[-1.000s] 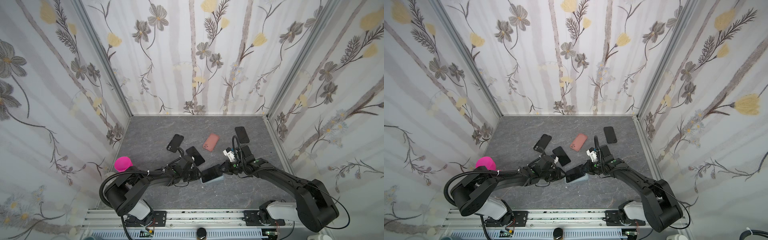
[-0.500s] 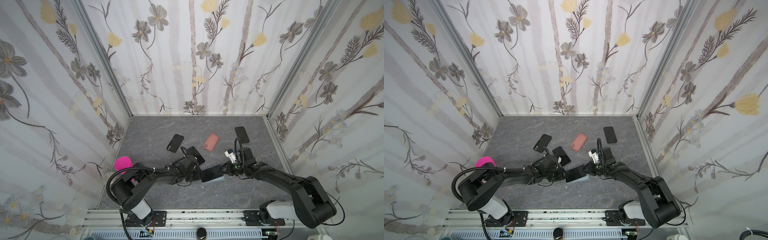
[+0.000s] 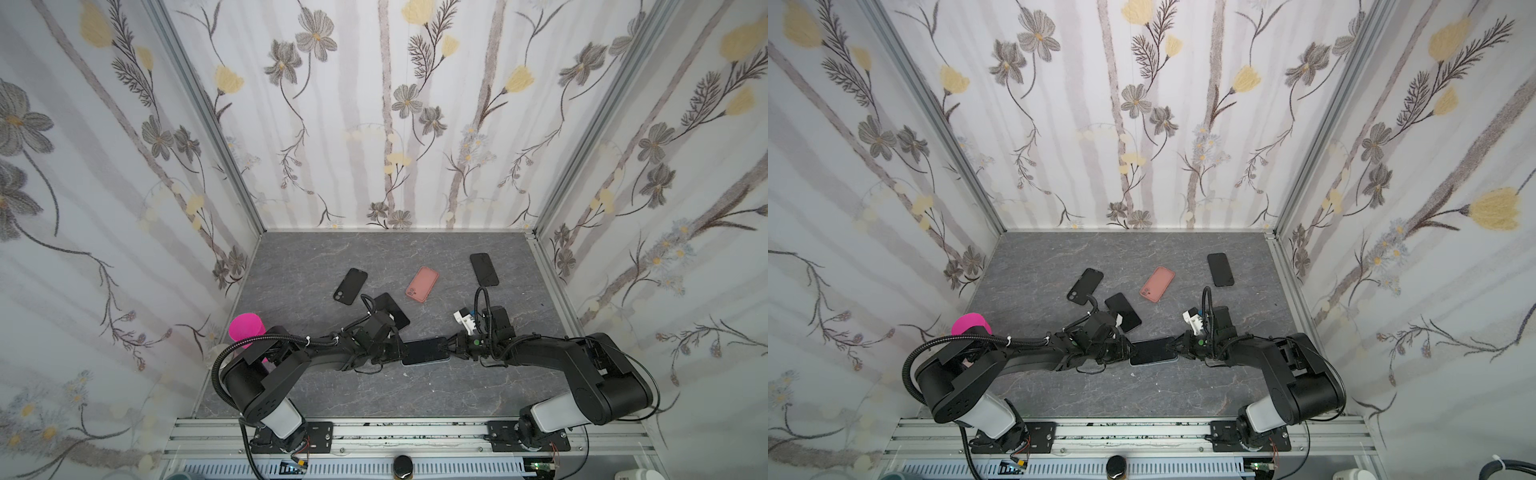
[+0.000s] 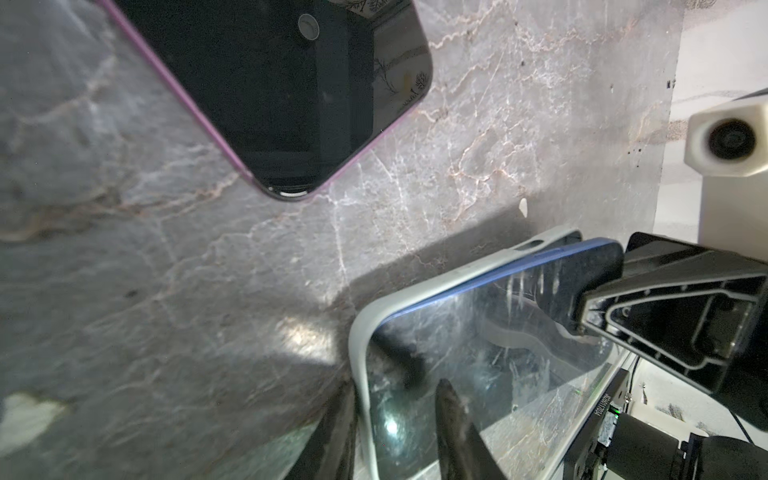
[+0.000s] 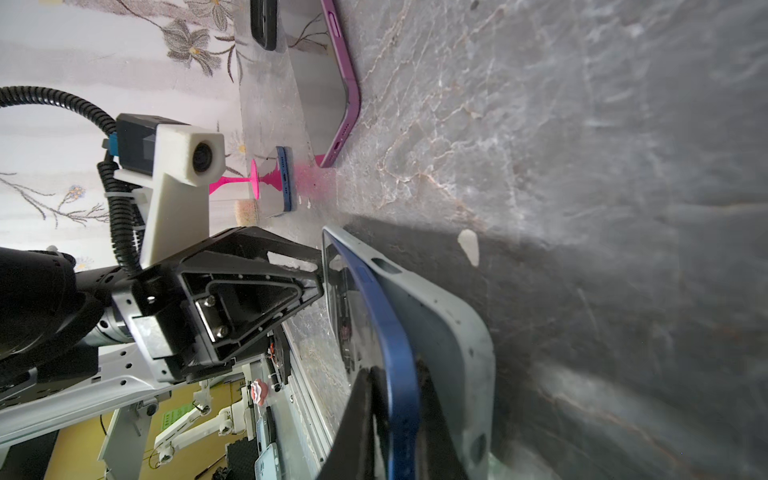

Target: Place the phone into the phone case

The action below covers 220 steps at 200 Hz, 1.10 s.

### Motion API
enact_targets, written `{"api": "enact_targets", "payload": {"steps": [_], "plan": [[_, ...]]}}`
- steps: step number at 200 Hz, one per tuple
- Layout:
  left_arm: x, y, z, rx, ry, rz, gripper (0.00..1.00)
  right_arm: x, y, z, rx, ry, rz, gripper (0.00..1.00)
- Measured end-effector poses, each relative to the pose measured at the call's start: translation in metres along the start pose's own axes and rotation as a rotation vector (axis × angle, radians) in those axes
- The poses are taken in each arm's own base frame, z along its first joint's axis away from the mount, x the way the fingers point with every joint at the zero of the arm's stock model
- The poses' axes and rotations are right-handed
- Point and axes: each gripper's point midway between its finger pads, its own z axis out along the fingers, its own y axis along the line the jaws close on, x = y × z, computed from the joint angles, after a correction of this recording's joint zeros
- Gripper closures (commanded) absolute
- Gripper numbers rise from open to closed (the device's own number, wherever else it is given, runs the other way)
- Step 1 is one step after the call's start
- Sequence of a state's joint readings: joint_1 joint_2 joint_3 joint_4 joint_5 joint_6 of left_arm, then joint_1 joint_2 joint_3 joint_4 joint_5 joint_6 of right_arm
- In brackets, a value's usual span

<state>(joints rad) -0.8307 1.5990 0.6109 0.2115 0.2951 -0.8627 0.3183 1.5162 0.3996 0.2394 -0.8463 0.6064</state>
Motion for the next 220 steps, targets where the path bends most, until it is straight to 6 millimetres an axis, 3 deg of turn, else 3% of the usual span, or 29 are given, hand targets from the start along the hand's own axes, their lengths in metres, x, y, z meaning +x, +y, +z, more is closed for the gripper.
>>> {"api": "enact_targets", "payload": {"steps": [59,126,153,194,220], "plan": [[0.001,-0.001,-0.002,-0.007,-0.004,0.032,0.66,-0.003,-0.012,-0.009,0.158,-0.024,0.003,0.64],[0.002,0.002,-0.004,-0.025,-0.001,0.049,0.66,-0.011,-0.007,-0.037,0.314,-0.077,-0.020,0.54],[0.003,0.002,-0.006,-0.030,0.004,0.048,0.66,-0.012,-0.003,-0.048,0.356,-0.084,-0.039,0.57],[-0.001,-0.012,-0.008,-0.006,0.011,0.074,0.66,-0.002,-0.010,-0.054,0.395,-0.066,-0.031,0.80],[-0.003,-0.017,-0.006,0.003,0.017,0.087,0.66,0.006,-0.017,-0.051,0.408,-0.041,-0.015,0.85]]}}
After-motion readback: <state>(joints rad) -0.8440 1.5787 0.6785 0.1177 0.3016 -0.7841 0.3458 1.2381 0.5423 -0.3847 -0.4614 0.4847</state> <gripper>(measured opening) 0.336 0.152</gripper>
